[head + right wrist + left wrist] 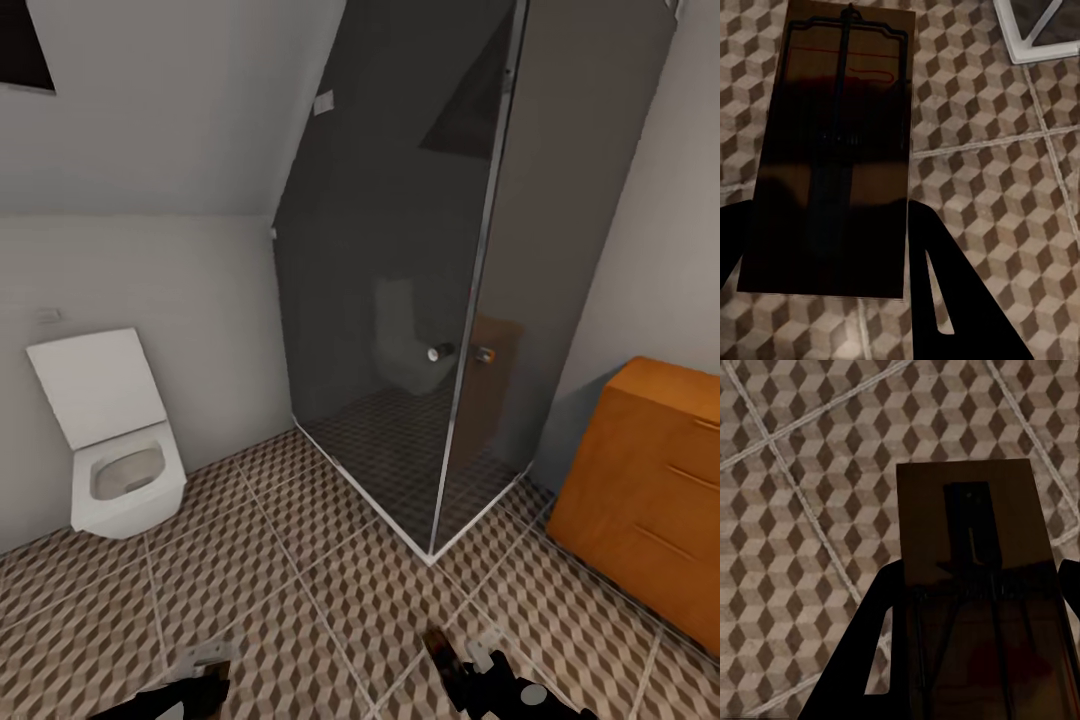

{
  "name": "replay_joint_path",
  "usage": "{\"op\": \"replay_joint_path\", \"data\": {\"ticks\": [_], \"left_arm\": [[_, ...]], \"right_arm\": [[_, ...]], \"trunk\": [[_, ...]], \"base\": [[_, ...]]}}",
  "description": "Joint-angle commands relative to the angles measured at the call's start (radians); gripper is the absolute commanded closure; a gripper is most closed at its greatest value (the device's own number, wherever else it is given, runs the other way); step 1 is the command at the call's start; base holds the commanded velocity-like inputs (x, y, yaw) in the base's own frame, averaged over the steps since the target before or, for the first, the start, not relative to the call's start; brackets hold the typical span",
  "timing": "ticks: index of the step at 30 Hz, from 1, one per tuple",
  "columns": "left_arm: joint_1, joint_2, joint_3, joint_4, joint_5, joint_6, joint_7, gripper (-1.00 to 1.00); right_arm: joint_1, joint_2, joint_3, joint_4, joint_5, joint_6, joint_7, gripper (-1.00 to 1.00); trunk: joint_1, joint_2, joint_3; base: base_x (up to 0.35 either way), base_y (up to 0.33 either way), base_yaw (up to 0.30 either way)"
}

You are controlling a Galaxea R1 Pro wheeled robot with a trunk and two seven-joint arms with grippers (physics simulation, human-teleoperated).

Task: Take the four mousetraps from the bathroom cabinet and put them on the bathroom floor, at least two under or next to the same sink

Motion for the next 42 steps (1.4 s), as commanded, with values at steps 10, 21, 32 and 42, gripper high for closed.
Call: {"op": "replay_joint_path", "data": {"ticks": [10, 21, 32, 42], "left_arm": [[-0.001, 0.001, -0.007, -0.004, 0.006, 0.0, 0.008, 1.0], [-0.001, 0.002, -0.007, -0.004, 0.007, 0.0, 0.008, 1.0], [-0.001, 0.001, -0.007, -0.004, 0.008, 0.0, 0.008, 1.0], [0.0, 0.001, -0.007, -0.004, 0.008, 0.0, 0.008, 1.0]], "right_arm": [[0.0, 0.0, 0.0, 0.0, -0.003, -0.002, 0.005, 1.0], [0.0, 0.0, 0.0, 0.0, -0.003, -0.002, 0.005, 1.0], [0.0, 0.0, 0.0, 0.0, -0.003, -0.002, 0.005, 1.0], [0.0, 0.026, 0.0, 0.001, -0.006, 0.0, 0.007, 1.0]], "trunk": [[0.0, -0.001, 0.01], [0.0, -0.001, 0.023], [0.0, -0.001, 0.037], [0.0, -0.001, 0.035]], "base": [[0.0, 0.0, 0.221], [0.0, 0.0, 0.221], [0.0, 0.0, 0.197], [0.0, 0.0, 0.054]]}}
